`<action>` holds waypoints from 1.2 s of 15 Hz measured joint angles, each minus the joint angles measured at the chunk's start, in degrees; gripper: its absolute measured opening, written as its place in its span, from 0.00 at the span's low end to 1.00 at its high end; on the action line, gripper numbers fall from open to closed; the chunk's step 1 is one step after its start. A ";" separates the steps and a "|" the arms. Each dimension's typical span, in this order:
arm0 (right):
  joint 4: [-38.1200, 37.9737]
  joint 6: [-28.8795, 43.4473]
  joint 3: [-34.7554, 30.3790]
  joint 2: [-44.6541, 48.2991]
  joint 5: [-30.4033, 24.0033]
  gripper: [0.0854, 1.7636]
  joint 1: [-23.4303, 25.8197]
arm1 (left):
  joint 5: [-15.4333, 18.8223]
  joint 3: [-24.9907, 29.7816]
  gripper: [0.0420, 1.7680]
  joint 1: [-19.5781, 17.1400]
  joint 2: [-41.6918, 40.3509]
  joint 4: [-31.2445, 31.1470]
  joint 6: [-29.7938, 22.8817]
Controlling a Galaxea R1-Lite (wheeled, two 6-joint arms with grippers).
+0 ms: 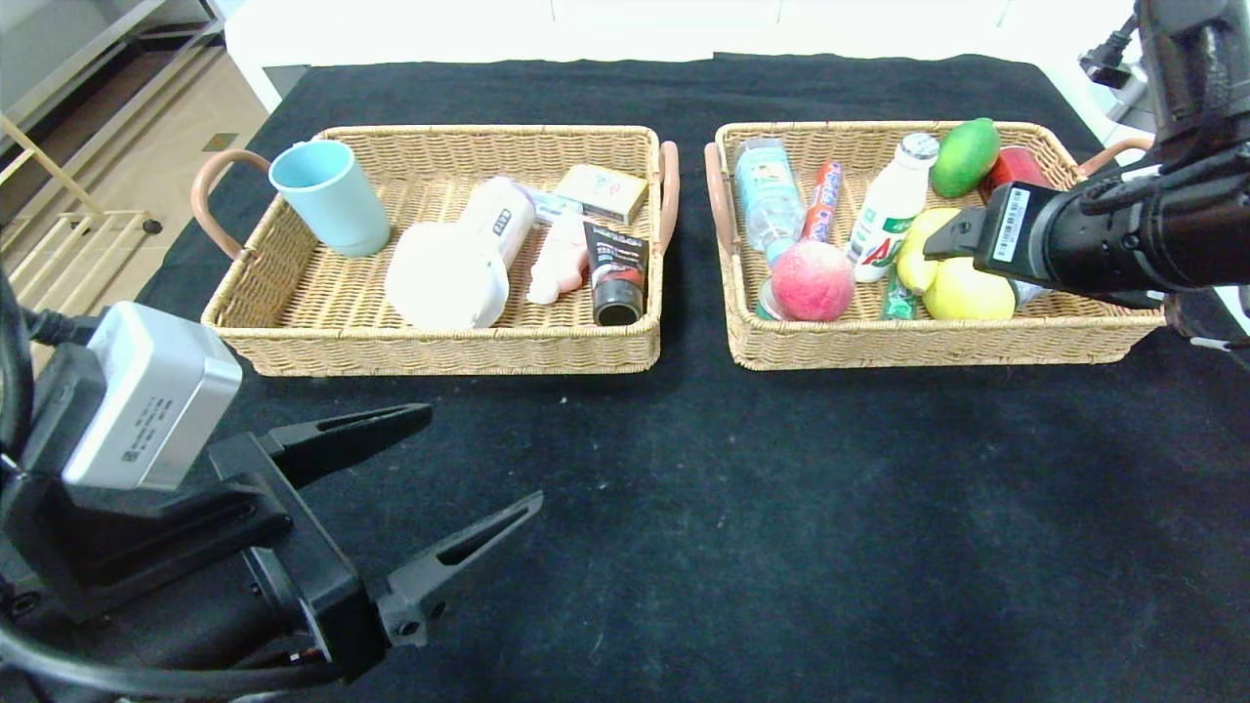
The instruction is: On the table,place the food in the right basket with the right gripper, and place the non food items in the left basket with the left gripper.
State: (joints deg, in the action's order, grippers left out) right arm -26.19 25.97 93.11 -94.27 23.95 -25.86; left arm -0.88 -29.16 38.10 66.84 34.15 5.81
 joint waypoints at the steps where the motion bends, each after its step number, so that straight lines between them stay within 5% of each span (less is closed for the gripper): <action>1: 0.26 -1.13 -2.90 2.29 -1.46 0.94 -0.21 | -0.27 -0.07 0.97 -1.19 -0.44 -0.13 -0.04; 4: 3.93 -6.23 -13.07 10.79 -5.55 0.95 -0.62 | -1.88 -0.61 0.97 -4.96 -3.19 -3.75 0.00; 10: 6.38 -17.85 -31.21 33.57 -11.91 0.96 -1.06 | -3.91 -2.56 0.97 -10.56 -16.93 -25.60 -0.04; 14: -4.29 -20.27 -35.60 48.85 -18.09 0.96 2.44 | -3.15 -5.21 0.97 -17.94 -28.32 -40.67 0.05; 18: -18.60 -20.78 -31.68 59.03 -20.38 0.96 10.13 | -0.99 -6.36 0.97 -26.31 -36.36 -47.02 0.13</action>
State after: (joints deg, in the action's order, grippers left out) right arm -44.79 5.18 61.43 -35.24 3.57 -15.73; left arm -1.87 -35.52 11.79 30.48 -12.87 5.95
